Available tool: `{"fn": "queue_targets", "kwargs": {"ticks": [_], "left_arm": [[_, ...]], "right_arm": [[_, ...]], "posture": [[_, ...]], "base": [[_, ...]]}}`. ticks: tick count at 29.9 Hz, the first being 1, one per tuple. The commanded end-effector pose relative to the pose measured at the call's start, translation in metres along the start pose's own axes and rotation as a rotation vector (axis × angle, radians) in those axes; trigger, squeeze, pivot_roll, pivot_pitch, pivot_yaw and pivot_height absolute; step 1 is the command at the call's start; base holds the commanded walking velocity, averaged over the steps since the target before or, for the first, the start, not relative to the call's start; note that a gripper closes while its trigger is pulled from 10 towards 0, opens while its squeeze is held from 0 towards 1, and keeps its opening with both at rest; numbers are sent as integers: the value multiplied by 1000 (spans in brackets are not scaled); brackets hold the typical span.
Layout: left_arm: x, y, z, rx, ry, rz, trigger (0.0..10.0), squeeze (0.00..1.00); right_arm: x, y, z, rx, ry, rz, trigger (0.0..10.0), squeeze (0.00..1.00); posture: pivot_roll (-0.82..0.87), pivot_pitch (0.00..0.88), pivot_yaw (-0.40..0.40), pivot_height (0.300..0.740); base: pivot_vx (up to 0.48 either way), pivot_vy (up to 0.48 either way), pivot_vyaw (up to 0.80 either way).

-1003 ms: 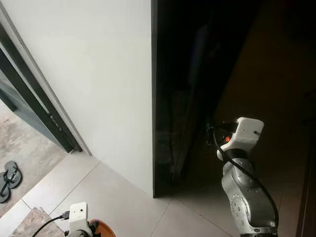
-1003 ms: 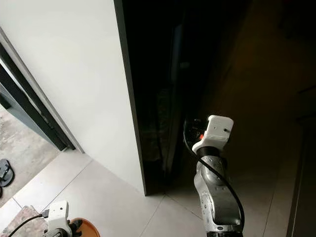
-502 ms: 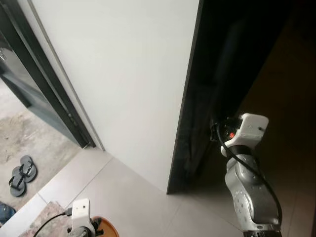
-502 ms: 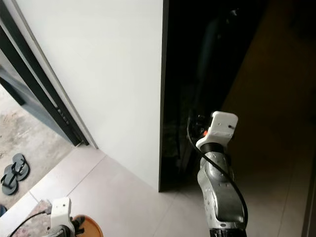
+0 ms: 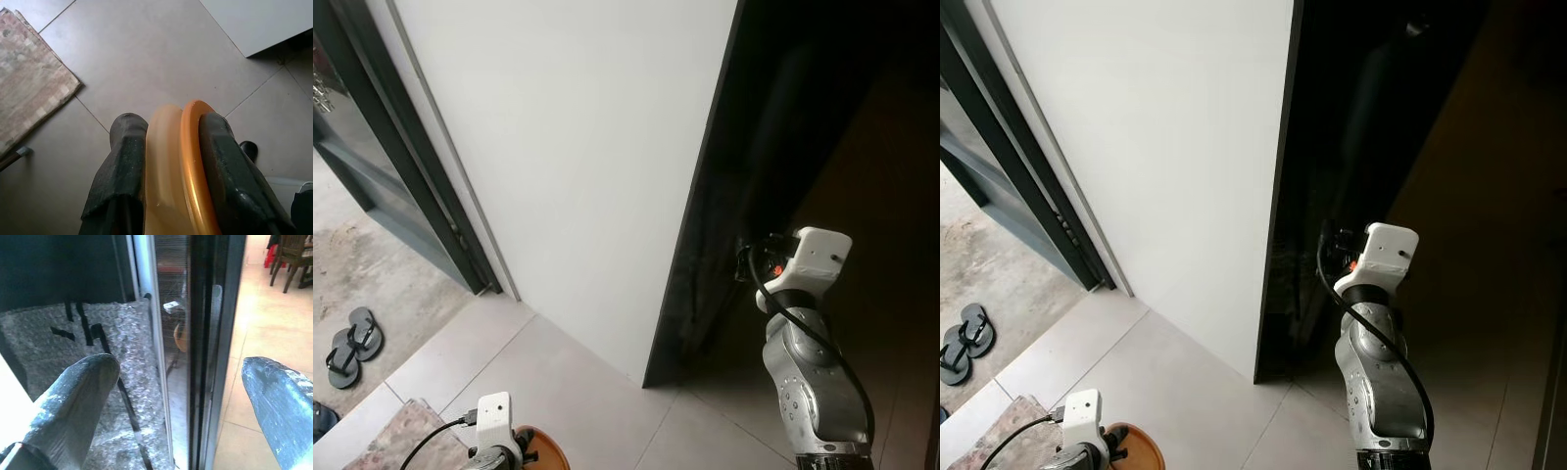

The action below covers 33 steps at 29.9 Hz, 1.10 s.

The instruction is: Restocking fridge

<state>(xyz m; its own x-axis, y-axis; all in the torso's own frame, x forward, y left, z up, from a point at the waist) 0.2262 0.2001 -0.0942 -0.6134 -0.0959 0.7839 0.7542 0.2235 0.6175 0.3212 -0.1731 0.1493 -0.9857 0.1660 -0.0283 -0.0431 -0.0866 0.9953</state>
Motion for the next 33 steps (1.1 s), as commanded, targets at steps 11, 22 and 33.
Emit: {"fn": "queue_targets", "kwargs": {"ticks": [11, 22, 33], "left_arm": [[2, -10, 8, -2, 16, 37, 10000, 0], [1, -5, 10, -2, 17, 26, 10000, 0], [1, -3, 14, -6, 18, 26, 10000, 0]], "right_arm": [[-3, -1, -5, 5, -11, 14, 10000, 0], [-4, 1, -6, -10, -18, 9, 10000, 0], [-4, -1, -3, -17, -1, 21, 10000, 0]], "posture": [[-31, 85, 14, 740], [-27, 84, 13, 740], [-27, 83, 15, 740]], "base": [[0, 0, -145], [22, 0, 0], [67, 0, -40]]}}
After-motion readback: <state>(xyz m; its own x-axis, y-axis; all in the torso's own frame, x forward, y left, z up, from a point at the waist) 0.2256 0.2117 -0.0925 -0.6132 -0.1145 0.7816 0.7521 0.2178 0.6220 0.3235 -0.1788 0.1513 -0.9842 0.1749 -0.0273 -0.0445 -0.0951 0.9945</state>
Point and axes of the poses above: a point about 5 cm out from each wrist's last joint towards the gripper, its own x axis pointing back from the gripper into the wrist, its own y axis along the axis of the wrist's last joint, z = x × y, the point moved 3 cm from there along -x, pointing out of the wrist towards the gripper, and after that the axes turned 1 degree about x, right-handed, at the moved point
